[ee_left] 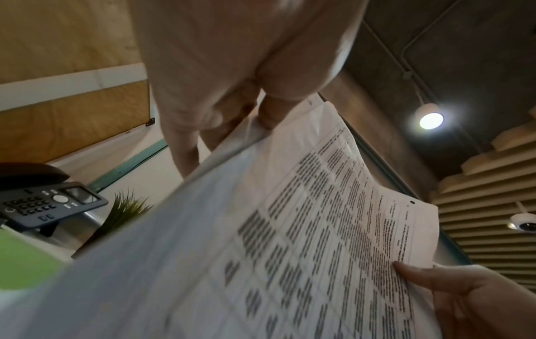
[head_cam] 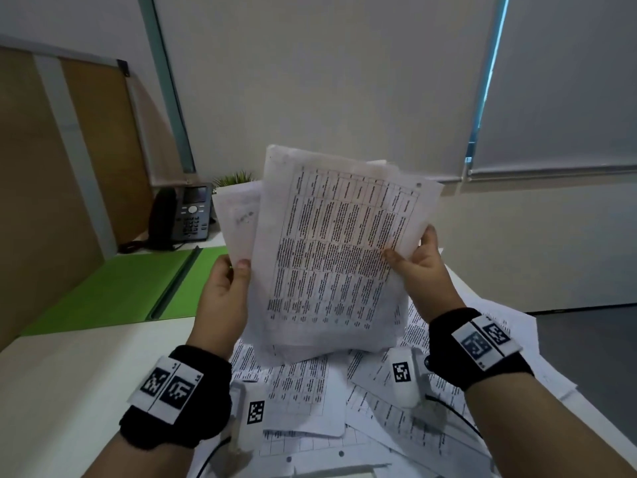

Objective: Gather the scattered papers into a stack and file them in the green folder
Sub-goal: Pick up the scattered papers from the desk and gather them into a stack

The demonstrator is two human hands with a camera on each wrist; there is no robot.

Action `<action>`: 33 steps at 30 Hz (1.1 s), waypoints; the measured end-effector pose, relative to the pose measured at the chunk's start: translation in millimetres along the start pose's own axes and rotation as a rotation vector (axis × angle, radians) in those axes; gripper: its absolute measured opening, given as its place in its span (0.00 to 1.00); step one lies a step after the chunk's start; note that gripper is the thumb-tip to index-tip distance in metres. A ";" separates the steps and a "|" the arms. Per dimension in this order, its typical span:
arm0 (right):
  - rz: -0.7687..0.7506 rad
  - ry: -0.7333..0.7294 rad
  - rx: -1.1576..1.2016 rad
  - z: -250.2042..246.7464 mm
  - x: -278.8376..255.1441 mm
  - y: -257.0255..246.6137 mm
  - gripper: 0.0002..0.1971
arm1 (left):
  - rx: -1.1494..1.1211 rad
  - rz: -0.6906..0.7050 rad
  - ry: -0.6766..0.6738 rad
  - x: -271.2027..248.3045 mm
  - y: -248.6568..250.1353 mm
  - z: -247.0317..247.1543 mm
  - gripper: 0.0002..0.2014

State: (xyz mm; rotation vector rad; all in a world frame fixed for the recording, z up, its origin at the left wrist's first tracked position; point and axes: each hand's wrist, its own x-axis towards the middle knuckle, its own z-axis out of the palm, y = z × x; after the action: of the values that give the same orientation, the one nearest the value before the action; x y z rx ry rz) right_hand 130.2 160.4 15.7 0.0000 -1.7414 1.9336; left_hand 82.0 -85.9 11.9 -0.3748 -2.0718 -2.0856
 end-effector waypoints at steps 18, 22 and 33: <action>-0.164 0.146 -0.228 27.2 -15.2 -9.7 0.23 | 0.031 0.126 0.002 -1.3 8.9 12.0 0.13; -0.129 0.077 -0.281 30.4 -19.1 -10.8 0.29 | 0.020 0.056 -0.022 -0.4 4.3 9.6 0.25; 0.160 -0.051 -0.422 24.1 -21.1 5.9 0.23 | 0.143 -0.103 -0.031 3.3 -21.6 8.0 0.17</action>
State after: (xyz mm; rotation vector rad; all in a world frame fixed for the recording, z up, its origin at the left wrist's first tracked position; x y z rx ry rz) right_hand 137.7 130.0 7.0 -0.2500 -2.2101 1.6449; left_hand 72.8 -77.4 -7.7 -0.2872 -2.2877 -1.9816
